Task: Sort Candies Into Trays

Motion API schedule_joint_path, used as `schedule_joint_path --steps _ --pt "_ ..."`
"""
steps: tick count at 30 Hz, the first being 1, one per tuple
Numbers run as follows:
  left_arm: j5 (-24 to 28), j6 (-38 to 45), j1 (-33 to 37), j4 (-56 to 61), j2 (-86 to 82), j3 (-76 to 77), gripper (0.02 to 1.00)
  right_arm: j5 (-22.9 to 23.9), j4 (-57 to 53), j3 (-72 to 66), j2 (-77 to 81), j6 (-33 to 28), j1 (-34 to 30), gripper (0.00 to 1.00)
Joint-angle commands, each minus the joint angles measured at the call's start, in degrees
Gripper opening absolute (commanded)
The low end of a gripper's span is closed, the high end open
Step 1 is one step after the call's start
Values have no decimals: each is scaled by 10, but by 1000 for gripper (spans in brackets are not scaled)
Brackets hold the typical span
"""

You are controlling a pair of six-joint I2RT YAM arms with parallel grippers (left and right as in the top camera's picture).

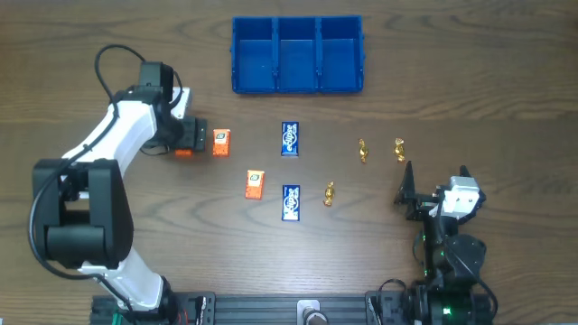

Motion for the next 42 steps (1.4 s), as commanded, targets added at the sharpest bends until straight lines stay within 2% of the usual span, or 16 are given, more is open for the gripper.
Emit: schedule_joint_path --steps 1,5,9,13,16,21,24,29,33,35,36,38,42 --pt "1 7 1 5 16 11 884 1 -5 0 -2 -7 -1 998" --pt "1 7 1 14 28 11 844 1 -5 0 -2 -7 -1 998" --pt "1 6 1 14 33 11 739 1 -5 0 -2 -7 -1 998" --pt "1 3 1 16 38 11 709 1 -5 0 -2 -7 -1 998" --pt "2 2 1 18 43 11 621 1 -5 0 -2 -7 -1 998" --pt "2 -2 1 18 44 11 391 1 -5 0 -2 -7 -1 998" --pt "1 -10 1 18 43 11 310 1 -5 0 -2 -7 -1 998" --pt "2 -54 0 10 -2 19 266 1 -5 0 -2 -7 -1 998" --pt "-2 -119 -28 -10 -118 54 255 1 -5 0 -2 -7 -1 998" --pt "-32 -148 -57 -10 -161 89 255 1 -5 0 -2 -7 -1 998" --pt "-84 -170 -94 -10 -171 137 253 1 -5 0 -2 -7 -1 998" --pt "-138 -174 -141 -10 -146 223 235 1 -5 0 -2 -7 -1 998" --pt "-158 -174 -189 -29 -48 380 235 1 -5 0 -2 -7 -1 998"
